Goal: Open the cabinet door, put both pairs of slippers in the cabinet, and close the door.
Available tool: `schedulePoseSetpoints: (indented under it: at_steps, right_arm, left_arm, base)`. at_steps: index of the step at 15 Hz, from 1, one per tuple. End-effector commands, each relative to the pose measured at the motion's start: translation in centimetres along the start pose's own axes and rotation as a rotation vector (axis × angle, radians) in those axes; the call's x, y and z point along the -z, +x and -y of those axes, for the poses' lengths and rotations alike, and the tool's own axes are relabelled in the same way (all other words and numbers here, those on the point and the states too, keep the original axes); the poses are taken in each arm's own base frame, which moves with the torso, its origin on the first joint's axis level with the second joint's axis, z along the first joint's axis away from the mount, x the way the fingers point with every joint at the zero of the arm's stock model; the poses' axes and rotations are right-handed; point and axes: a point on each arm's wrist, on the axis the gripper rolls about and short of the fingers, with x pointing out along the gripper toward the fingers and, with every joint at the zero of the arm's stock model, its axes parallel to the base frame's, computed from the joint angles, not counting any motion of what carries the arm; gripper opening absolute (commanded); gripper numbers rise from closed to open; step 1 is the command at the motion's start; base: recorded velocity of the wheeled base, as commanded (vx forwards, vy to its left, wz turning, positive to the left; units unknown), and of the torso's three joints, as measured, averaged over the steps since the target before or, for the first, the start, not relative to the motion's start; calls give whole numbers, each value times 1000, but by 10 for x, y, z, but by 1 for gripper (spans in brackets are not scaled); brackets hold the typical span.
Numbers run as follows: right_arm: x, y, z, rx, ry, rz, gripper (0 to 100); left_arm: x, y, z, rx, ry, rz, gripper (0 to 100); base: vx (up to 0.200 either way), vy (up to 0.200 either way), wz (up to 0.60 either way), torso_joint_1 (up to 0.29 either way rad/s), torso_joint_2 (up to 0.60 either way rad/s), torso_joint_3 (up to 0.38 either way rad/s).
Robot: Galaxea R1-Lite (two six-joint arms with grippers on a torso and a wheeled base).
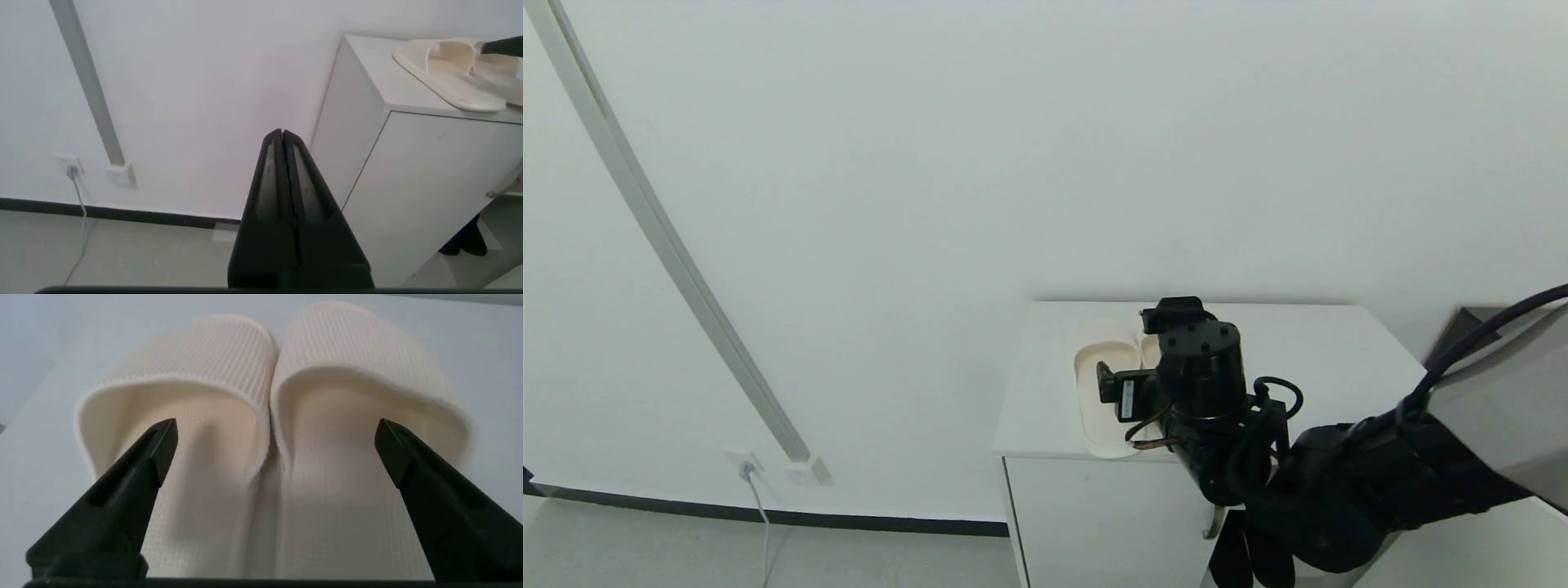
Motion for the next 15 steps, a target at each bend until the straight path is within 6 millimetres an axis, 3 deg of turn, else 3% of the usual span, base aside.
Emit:
schedulePoseSetpoints:
  at_steps: [1,8,15]
  right_arm:
    - [31,20,4,31,-48,-48,100]
    - [14,48,17,73,-46,5,100]
    - [10,71,10,70,-57,-3,100]
  left_arm:
    - [0,0,0,0,0,0,0]
    - [0,0,0,-2,0,-2,0]
    - [0,0,0,-2,-2,0,0]
  base:
    - [0,0,0,0,0,0]
    - [0,0,0,0,0,0]
    - [0,0,0,0,0,0]
